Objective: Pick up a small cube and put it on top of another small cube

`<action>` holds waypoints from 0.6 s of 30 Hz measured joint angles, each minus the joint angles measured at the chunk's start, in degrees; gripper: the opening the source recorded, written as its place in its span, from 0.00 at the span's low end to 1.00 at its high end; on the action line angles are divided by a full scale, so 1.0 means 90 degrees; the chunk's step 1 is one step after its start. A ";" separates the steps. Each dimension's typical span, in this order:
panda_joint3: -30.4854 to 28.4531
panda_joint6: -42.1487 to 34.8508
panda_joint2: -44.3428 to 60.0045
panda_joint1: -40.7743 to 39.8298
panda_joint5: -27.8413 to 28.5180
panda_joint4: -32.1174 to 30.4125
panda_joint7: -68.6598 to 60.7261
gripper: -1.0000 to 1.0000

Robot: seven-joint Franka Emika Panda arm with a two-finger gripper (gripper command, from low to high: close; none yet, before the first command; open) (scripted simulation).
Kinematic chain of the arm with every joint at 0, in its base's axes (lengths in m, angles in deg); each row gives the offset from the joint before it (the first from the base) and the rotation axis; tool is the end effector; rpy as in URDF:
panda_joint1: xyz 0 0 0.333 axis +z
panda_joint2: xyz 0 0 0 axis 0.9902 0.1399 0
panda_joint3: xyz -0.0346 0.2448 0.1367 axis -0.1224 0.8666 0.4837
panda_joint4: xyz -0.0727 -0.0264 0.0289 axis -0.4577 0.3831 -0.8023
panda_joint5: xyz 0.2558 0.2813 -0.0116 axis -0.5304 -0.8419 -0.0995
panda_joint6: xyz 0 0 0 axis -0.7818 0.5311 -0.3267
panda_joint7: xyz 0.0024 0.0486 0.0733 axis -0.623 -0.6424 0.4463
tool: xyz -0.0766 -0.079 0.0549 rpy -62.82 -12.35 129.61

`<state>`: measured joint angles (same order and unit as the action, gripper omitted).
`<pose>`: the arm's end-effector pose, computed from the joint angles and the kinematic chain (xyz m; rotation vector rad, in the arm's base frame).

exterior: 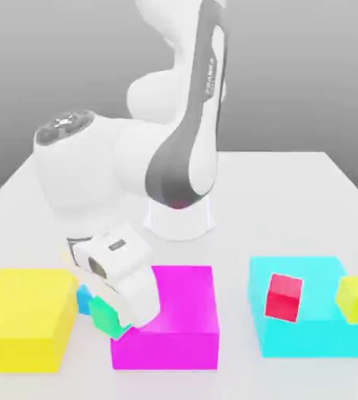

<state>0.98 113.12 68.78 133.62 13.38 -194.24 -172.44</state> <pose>0.3994 -0.1179 0.1876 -2.2388 -2.0658 -0.0395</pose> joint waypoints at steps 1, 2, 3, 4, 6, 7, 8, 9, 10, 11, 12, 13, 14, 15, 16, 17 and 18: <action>-0.0002 -0.0002 0.0000 0.0001 0.0007 0.0000 0.0006 0.00; -0.0003 -0.0004 0.0000 0.0002 0.0015 0.0000 0.0012 0.00; -0.0005 -0.0006 0.0001 0.0003 0.0022 0.0000 0.0017 0.00; -0.0006 -0.0008 0.0001 0.0004 0.0030 -0.0001 0.0023 0.00; -0.0009 -0.0012 0.0001 0.0006 0.0045 -0.0001 0.0035 0.00; -0.0011 -0.0013 0.0001 0.0007 0.0052 -0.0001 0.0041 0.00; -0.0013 -0.0015 0.0002 0.0008 0.0060 -0.0001 0.0047 0.00; -0.0014 -0.0017 0.0002 0.0009 0.0067 -0.0001 0.0052 0.00; -0.0016 -0.0019 0.0002 0.0010 0.0075 -0.0001 0.0058 0.00; -0.0017 -0.0021 0.0002 0.0011 0.0082 -0.0001 0.0064 0.00; -0.0019 -0.0023 0.0002 0.0012 0.0090 -0.0001 0.0070 0.00; -0.0020 -0.0025 0.0002 0.0013 0.0097 -0.0002 0.0076 0.00; -0.0022 -0.0027 0.0003 0.0014 0.0105 -0.0002 0.0082 0.00; -0.0024 -0.0029 0.0003 0.0015 0.0112 -0.0002 0.0088 0.00; -0.0025 -0.0031 0.0003 0.0016 0.0120 -0.0002 0.0094 0.00; -0.0027 -0.0033 0.0003 0.0017 0.0128 -0.0002 0.0100 0.00; -0.0028 -0.0035 0.0003 0.0018 0.0135 -0.0002 0.0106 0.00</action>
<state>0.73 112.80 68.81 133.79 14.60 -194.26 -171.49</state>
